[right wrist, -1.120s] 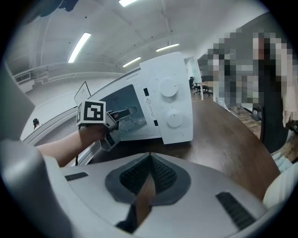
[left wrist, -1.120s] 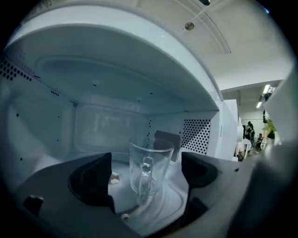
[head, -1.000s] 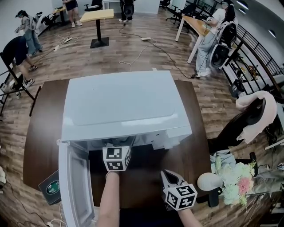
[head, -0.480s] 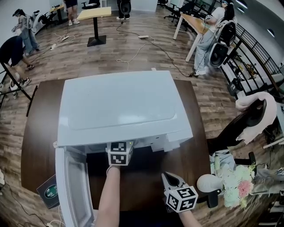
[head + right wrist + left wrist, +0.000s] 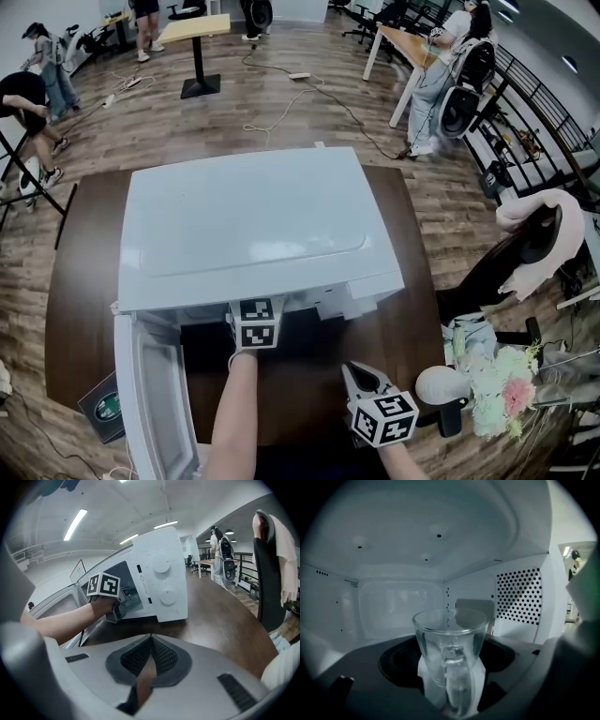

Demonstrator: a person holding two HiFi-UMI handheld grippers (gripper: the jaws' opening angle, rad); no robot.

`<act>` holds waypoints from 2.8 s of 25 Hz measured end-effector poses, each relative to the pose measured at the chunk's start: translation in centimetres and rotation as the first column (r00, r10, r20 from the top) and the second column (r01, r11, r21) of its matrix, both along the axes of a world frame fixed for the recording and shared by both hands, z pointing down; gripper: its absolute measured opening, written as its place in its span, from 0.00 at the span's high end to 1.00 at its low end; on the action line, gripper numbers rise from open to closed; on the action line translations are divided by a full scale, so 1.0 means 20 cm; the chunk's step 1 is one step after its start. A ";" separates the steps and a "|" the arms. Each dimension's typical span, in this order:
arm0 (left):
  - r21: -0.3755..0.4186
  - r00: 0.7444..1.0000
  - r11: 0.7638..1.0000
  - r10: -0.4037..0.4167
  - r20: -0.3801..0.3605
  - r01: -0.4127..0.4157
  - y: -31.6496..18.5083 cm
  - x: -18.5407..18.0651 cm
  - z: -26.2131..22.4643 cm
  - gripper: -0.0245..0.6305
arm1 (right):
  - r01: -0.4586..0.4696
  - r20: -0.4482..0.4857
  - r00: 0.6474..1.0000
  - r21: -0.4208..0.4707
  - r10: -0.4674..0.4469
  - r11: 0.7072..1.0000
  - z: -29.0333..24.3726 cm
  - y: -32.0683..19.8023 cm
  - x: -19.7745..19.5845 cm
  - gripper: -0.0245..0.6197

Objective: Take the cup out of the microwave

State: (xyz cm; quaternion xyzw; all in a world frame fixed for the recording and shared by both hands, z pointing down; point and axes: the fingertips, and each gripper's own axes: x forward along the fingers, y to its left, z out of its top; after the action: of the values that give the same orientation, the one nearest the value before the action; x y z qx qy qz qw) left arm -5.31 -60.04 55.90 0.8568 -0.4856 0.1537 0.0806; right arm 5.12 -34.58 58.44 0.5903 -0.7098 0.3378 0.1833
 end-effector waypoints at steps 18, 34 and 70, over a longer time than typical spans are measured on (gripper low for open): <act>0.033 0.999 0.999 0.027 0.034 -0.028 0.10 0.01 -0.02 0.40 | 0.002 0.006 1.000 0.011 -0.002 1.000 -0.02 0.07 0.02 0.97; 0.055 1.000 0.998 -0.027 0.006 0.026 0.27 -0.08 -0.13 0.40 | 0.032 0.034 0.999 0.048 -0.033 0.998 -0.07 0.16 -0.02 0.97; 0.039 0.993 0.993 -0.113 -0.021 0.113 0.91 -0.23 -0.38 0.40 | 0.139 0.099 0.983 0.130 -0.152 0.982 -0.27 0.33 -0.10 0.97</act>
State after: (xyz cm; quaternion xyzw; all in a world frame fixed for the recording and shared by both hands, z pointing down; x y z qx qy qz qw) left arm -9.88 -41.88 48.38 0.8307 -0.5355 0.1312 0.0767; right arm 3.15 -28.07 53.05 0.5278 -0.7795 0.3106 0.1320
